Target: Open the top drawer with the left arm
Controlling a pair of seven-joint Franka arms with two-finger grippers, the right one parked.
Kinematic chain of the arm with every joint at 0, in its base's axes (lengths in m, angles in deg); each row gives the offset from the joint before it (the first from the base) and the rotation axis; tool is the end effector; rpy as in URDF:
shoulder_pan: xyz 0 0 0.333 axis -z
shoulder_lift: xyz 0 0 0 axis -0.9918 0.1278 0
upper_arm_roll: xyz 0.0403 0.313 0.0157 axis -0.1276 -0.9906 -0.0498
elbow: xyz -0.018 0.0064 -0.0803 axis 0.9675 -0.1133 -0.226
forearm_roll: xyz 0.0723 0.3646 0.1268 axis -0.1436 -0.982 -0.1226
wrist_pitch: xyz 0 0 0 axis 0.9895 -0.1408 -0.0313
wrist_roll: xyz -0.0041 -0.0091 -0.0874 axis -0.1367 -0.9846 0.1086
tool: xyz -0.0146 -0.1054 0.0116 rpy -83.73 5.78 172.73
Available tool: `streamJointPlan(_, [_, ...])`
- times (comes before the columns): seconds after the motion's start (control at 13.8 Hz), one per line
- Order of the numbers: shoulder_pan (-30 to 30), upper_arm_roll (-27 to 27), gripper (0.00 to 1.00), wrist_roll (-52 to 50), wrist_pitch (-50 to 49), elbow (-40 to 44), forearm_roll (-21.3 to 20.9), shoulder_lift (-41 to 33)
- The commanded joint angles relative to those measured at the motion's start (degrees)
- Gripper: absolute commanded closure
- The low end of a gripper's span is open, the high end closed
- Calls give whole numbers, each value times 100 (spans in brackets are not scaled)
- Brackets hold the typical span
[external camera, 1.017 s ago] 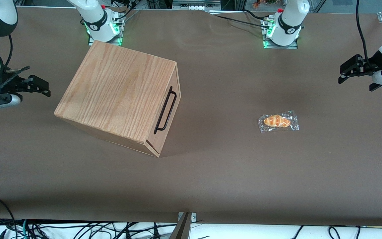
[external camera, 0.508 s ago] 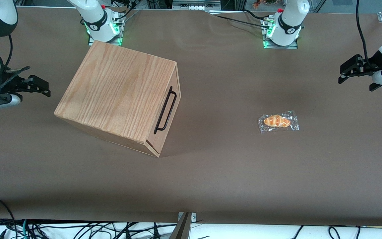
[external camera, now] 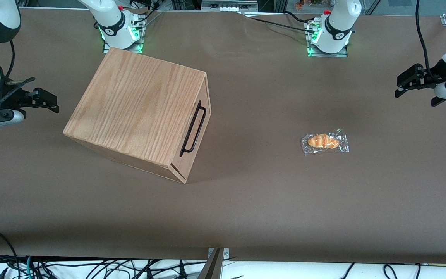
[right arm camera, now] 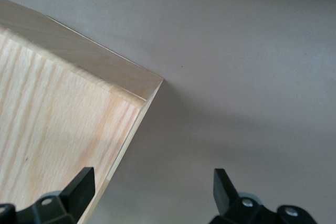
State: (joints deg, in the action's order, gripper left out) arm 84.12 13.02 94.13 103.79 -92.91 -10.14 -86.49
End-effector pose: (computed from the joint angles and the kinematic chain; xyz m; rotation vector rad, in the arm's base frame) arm 0.5591 -0.0159 0.6304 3.1017 -0.3576 0.0366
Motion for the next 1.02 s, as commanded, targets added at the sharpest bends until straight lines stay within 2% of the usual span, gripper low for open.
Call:
streamJointPlan(0.0, [-14, 32, 0, 117, 46, -16, -201, -12])
streamJointPlan(0.65, [-5, 40, 0, -75, -50, -33, -184, 435])
streamJointPlan(0.94, [459, 102, 0, -102, -77, -16, -131, 707])
